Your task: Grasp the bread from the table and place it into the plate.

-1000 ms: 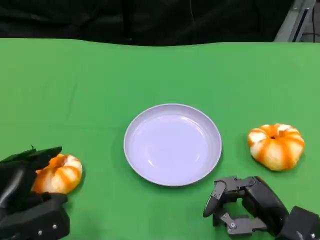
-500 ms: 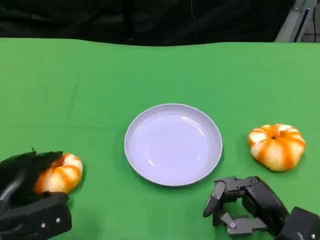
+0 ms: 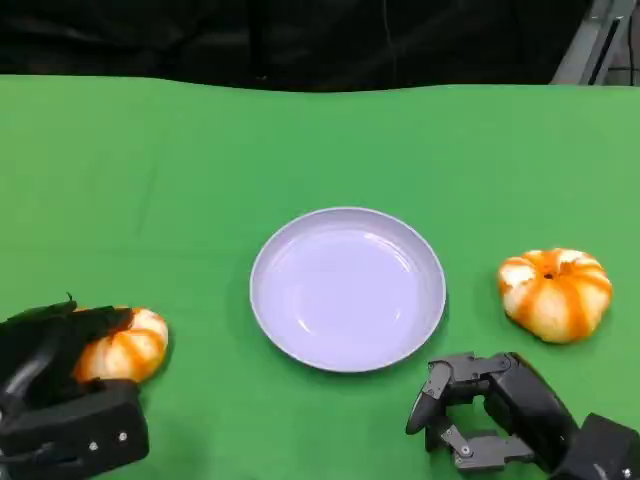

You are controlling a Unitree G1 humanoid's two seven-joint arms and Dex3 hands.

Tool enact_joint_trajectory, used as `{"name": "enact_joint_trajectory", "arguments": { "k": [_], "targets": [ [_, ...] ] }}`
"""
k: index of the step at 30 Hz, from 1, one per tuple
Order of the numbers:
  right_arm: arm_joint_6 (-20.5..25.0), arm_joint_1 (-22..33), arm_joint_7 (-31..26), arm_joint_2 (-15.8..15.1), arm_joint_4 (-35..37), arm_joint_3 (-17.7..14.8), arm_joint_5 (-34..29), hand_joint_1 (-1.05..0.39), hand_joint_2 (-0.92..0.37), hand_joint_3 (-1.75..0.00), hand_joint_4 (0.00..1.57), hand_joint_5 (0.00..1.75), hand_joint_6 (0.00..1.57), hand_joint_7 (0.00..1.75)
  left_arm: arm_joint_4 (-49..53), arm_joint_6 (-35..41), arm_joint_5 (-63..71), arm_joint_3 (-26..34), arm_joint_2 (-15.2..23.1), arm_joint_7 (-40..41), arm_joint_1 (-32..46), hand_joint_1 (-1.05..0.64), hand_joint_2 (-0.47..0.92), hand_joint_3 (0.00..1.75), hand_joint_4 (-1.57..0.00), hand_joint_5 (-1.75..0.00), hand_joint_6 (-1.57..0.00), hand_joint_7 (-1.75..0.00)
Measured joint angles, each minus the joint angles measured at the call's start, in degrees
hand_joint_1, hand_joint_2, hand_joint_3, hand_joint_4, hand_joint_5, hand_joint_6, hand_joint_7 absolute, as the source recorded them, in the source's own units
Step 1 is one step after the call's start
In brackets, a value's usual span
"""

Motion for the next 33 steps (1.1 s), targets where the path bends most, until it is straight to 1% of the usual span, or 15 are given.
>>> {"name": "enact_joint_trajectory", "arguments": {
  "k": [7,12,16,20,21,22,23,24,25,26,27,28,30,31,33],
  "targets": [
    [0.00,0.00,-0.01,0.00,0.00,0.00,0.00,0.12,-0.56,-1.08,1.00,1.37,0.98,1.04,-1.62,-0.88,-1.91,0.07,0.40,-2.42,0.11,-0.32,0.89,0.00,-0.46,0.00,-0.67,0.00],
    [0.00,0.00,0.00,0.01,0.00,0.00,0.00,0.13,-0.55,-1.09,1.00,1.37,0.98,1.04,-3.12,-1.02,-2.74,0.19,0.91,-4.41,0.59,-0.25,0.87,0.00,-0.45,0.00,-0.58,0.00],
    [0.00,0.00,-0.01,0.01,0.00,0.00,0.00,0.13,-0.55,-1.09,1.00,1.37,0.98,1.05,-3.97,-1.01,-3.67,0.31,1.12,-5.13,1.02,-0.23,0.86,0.00,-0.45,0.00,-0.58,0.00],
    [0.00,0.00,-0.01,0.02,0.00,0.00,0.00,0.12,-0.55,-1.09,0.99,1.38,0.98,1.05,-4.49,-0.67,-3.80,0.37,1.26,-5.57,1.16,-0.22,0.86,0.00,-0.51,-0.02,-0.62,-0.02],
    [0.00,0.00,-0.01,0.02,0.00,0.00,0.00,0.12,-0.55,-1.09,0.99,1.38,0.98,1.05,-4.54,-0.64,-3.80,0.39,1.26,-5.57,1.18,-0.22,0.86,0.00,-0.65,-0.08,-0.72,-0.05],
    [0.00,0.00,-0.01,0.02,-0.01,0.00,0.00,0.12,-0.55,-1.09,0.99,1.38,0.98,1.05,-4.58,-0.38,-3.79,0.42,1.26,-5.54,1.20,-0.22,0.86,0.00,-0.70,-0.11,-0.77,-0.05],
    [0.01,0.00,-0.01,0.02,-0.02,0.00,0.00,0.12,-0.55,-1.09,1.00,1.38,0.98,1.05,-4.61,0.04,-3.77,0.43,1.26,-5.42,1.21,-0.22,0.86,0.00,-0.75,-0.20,-0.83,-0.06],
    [0.04,0.00,-0.01,0.02,-0.04,0.00,0.00,0.13,-0.55,-1.09,1.00,1.38,0.98,1.05,-4.64,0.36,-3.71,0.44,1.23,-5.00,1.23,-0.22,0.88,0.00,-0.63,-0.67,-0.90,-0.08],
    [0.09,0.00,0.00,0.03,-0.07,0.00,0.01,0.13,-0.55,-1.09,1.00,1.38,0.98,1.05,-4.63,0.48,-3.64,0.44,1.18,-4.33,1.26,-0.22,0.89,0.00,-0.52,-0.99,-0.91,-0.14],
    [0.11,0.00,0.02,0.03,-0.08,0.00,0.01,0.13,-0.55,-1.09,1.00,1.38,0.98,1.05,-4.63,0.51,-3.61,0.45,1.11,-3.67,1.29,-0.23,0.90,0.00,-0.46,-1.19,-0.86,-0.33],
    [0.11,0.00,0.03,0.04,-0.11,0.00,0.02,0.13,-0.55,-1.09,0.99,1.39,0.98,1.05,-4.63,0.56,-3.61,0.45,1.04,-3.01,1.31,-0.23,0.91,0.02,-0.43,-1.40,-0.70,-0.76],
    [0.13,0.00,0.04,0.04,-0.14,0.00,0.02,0.13,-0.55,-1.09,0.99,1.39,0.98,1.05,-4.63,0.62,-3.64,0.51,0.98,-2.70,1.32,-0.24,0.92,0.02,-0.41,-1.49,-0.62,-0.97],
    [0.14,0.00,0.04,0.04,-0.18,0.00,0.02,0.14,-0.55,-1.09,0.99,1.39,0.98,1.06,-4.60,0.63,-3.85,0.71,0.88,-2.35,1.32,-0.23,0.92,0.02,-0.39,-1.69,-0.44,-1.47],
    [0.14,0.00,0.03,0.04,-0.17,0.01,0.01,0.14,-0.55,-1.09,1.00,1.39,0.98,1.06,-4.53,0.49,-4.15,0.81,0.80,-2.20,1.32,-0.22,0.92,0.01,-0.39,-1.72,-0.41,-1.55],
    [0.14,0.00,0.00,0.04,-0.17,0.01,-0.02,0.14,-0.55,-1.08,1.00,1.38,0.98,1.06,-4.31,0.30,-4.47,1.22,0.52,-1.87,1.34,-0.19,0.91,0.01,-0.46,-1.74,-0.36,-1.71]
  ]
}}
